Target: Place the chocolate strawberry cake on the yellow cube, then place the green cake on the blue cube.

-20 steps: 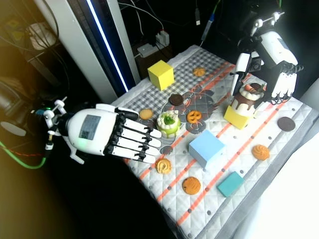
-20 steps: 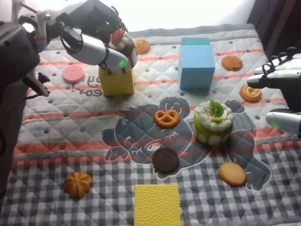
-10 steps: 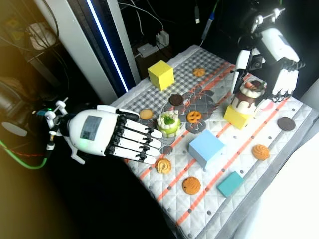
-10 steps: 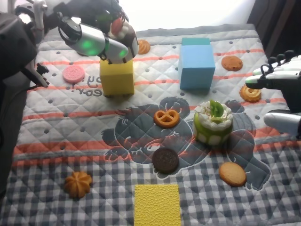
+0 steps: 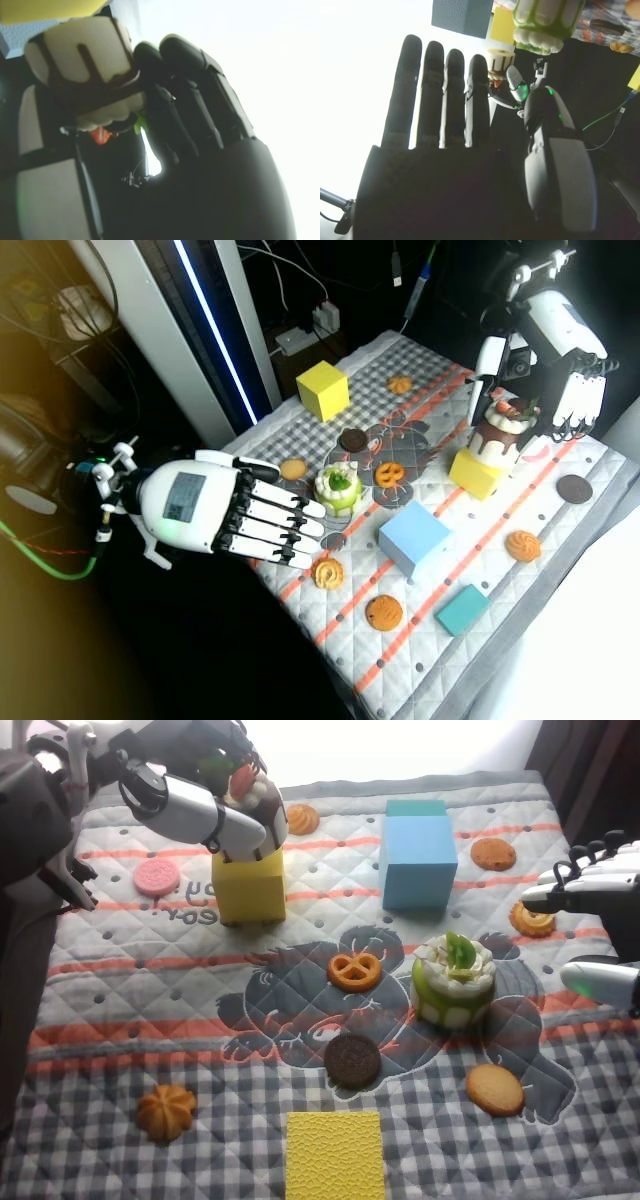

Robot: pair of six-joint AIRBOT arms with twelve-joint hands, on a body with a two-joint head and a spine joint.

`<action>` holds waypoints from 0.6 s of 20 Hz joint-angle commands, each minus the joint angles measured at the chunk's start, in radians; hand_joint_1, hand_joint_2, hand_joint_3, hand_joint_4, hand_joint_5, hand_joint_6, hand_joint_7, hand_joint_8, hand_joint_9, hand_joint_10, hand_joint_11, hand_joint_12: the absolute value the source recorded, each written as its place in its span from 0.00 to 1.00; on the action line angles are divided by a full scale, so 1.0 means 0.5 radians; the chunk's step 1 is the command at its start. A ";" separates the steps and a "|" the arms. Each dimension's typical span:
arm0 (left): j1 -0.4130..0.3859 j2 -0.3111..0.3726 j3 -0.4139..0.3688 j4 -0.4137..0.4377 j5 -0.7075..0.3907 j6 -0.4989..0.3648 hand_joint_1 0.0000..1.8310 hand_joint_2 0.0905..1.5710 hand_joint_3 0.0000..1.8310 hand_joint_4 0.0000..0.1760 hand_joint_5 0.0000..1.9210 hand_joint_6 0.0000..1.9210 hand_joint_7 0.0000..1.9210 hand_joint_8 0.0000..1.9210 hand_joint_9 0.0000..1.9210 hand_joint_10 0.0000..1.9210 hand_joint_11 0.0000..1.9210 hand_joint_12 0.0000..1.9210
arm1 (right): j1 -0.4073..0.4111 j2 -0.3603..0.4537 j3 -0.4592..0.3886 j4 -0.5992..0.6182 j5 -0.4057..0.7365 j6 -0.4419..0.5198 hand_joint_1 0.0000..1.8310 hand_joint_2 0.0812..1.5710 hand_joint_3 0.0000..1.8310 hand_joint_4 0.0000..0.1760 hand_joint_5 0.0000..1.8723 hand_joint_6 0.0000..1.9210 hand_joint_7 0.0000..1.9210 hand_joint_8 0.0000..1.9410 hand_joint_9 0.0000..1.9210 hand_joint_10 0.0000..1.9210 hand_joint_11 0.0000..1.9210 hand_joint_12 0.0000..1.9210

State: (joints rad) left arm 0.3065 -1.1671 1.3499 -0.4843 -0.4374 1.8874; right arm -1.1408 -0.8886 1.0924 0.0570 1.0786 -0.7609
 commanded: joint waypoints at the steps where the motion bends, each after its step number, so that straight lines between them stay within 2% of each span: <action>1: 0.000 0.024 0.012 0.006 -0.201 -0.008 0.62 0.65 0.00 0.00 0.58 0.39 0.65 0.02 0.52 0.45 0.42 0.74 | 0.027 -0.001 0.007 0.034 0.239 0.007 0.18 0.81 0.00 0.02 0.29 0.00 0.28 0.00 0.27 0.00 0.23 0.14; 2: 0.009 0.022 0.015 -0.016 -0.192 0.015 0.62 0.65 0.00 0.00 0.58 0.38 0.65 0.02 0.51 0.44 0.39 0.75 | 0.027 -0.001 0.006 0.034 0.239 0.007 0.19 0.81 0.00 0.00 0.29 0.00 0.27 0.00 0.27 0.00 0.22 0.13; 4: 0.011 0.019 0.015 -0.051 -0.177 0.081 0.63 0.65 0.00 0.00 0.59 0.37 0.65 0.01 0.50 0.43 0.38 0.75 | 0.027 -0.001 0.006 0.034 0.239 0.007 0.19 0.81 0.00 0.04 0.29 0.00 0.27 0.00 0.27 0.00 0.23 0.13; 5: 0.014 0.018 0.015 -0.053 -0.174 0.085 0.63 0.65 0.00 0.00 0.59 0.37 0.64 0.01 0.49 0.43 0.36 0.74 | 0.026 -0.001 0.006 0.034 0.239 0.007 0.19 0.80 0.00 0.13 0.29 0.00 0.27 0.00 0.26 0.00 0.22 0.13; 6: 0.015 0.016 0.015 -0.053 -0.174 0.085 0.62 0.65 0.00 0.00 0.58 0.39 0.64 0.01 0.47 0.43 0.34 0.71 | 0.026 -0.001 0.006 0.034 0.239 0.007 0.19 0.80 0.00 0.04 0.30 0.00 0.27 0.00 0.26 0.00 0.22 0.13; 8: 0.016 0.013 0.015 -0.053 -0.168 0.085 0.63 0.65 0.00 0.00 0.58 0.38 0.64 0.01 0.47 0.44 0.33 0.72 | 0.027 -0.002 0.005 0.034 0.239 0.008 0.19 0.80 0.00 0.05 0.30 0.00 0.27 0.00 0.26 0.00 0.22 0.13; 9: 0.019 0.012 0.016 -0.054 -0.163 0.085 0.62 0.65 0.00 0.00 0.58 0.39 0.64 0.01 0.46 0.44 0.32 0.73 | 0.027 -0.003 0.005 0.034 0.239 0.008 0.20 0.80 0.00 0.02 0.30 0.00 0.28 0.00 0.26 0.00 0.22 0.13; 10: 0.026 0.012 0.016 -0.057 -0.159 0.085 0.60 0.65 0.00 0.08 0.57 0.40 0.64 0.01 0.45 0.47 0.29 0.76 | 0.027 -0.003 0.005 0.034 0.239 0.008 0.17 0.80 0.00 0.12 0.29 0.00 0.28 0.00 0.26 0.00 0.21 0.12; 11: 0.030 0.011 0.016 -0.063 -0.158 0.085 0.59 0.65 0.00 0.40 0.57 0.41 0.64 0.01 0.43 0.49 0.28 0.77 | 0.027 -0.003 0.005 0.034 0.239 0.008 0.17 0.80 0.00 0.09 0.29 0.00 0.28 0.00 0.26 0.00 0.21 0.12; 12: 0.035 0.010 0.016 -0.067 -0.157 0.085 0.59 0.65 0.00 0.40 0.57 0.41 0.64 0.01 0.43 0.49 0.28 0.77 | 0.027 -0.003 0.005 0.034 0.239 0.009 0.17 0.80 0.00 0.09 0.29 0.00 0.28 0.00 0.26 0.00 0.21 0.12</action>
State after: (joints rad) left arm 0.3283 -1.1683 1.3506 -0.5247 -0.4213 1.9339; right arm -1.1408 -0.8886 1.0924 0.0566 1.0786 -0.7609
